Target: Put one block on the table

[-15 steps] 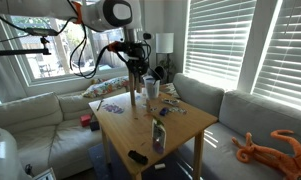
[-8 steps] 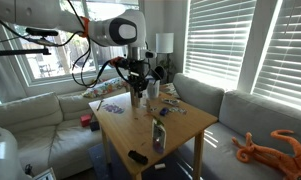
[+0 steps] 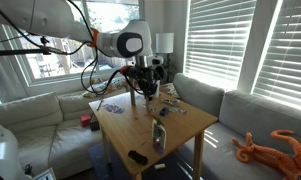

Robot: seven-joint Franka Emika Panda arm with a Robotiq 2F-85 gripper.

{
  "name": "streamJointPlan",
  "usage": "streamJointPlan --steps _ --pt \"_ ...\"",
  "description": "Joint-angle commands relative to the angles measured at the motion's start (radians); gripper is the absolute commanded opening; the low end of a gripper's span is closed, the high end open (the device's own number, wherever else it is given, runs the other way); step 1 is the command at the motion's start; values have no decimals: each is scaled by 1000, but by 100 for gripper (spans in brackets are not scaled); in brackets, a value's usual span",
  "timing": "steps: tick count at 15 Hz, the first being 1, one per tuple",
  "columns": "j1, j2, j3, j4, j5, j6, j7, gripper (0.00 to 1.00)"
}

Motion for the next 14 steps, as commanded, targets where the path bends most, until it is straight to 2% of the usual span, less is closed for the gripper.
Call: streamJointPlan --steps 1,6,14 --pt "-10 26 -4 -14 6 66 11 7" --pt "-9 47 0 -22 7 123 39 7" --pt "-9 55 4 -51 -9 145 75 7"
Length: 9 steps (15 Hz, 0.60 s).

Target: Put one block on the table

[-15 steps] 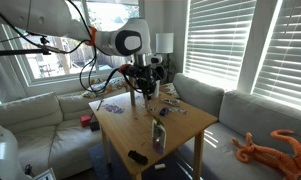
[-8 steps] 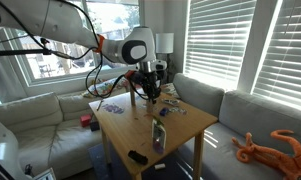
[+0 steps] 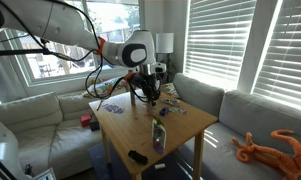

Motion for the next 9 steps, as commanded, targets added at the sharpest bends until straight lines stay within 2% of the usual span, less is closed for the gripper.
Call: streamJointPlan --steps 1,3,4,5,9 --pt "0 -8 4 -32 -11 41 47 7" --pt "0 -7 4 -36 -14 48 59 7" --pt "0 -7 4 -38 -16 50 63 38" --pt "-1 -9 3 -38 -14 45 64 55" --pt "-6 -54 -6 -47 12 30 37 81"
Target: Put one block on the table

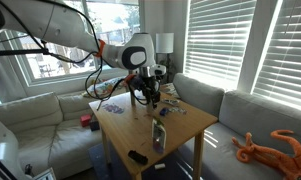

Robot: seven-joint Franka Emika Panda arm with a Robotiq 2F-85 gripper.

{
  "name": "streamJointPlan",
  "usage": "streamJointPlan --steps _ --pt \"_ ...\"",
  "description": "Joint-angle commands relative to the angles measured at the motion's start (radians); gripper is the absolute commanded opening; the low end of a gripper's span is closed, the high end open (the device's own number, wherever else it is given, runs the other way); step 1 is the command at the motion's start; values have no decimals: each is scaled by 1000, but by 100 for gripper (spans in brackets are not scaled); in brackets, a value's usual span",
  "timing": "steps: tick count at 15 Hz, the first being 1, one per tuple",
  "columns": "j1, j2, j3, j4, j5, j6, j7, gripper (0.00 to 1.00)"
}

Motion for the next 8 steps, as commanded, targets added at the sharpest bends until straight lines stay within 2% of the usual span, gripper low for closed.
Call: streamJointPlan --steps 1,3,4,6,7,8 --pt "-9 -77 -10 -31 22 -1 -10 89" --pt "-12 -157 -26 -60 75 -11 -62 99" --pt "-9 -199 -34 -72 101 -20 -104 100" --pt "9 -255 -32 -82 81 -22 -218 100" --pt "-8 -162 -26 -23 61 -16 -131 100" --pt "-5 -197 -27 -34 61 -20 -166 100"
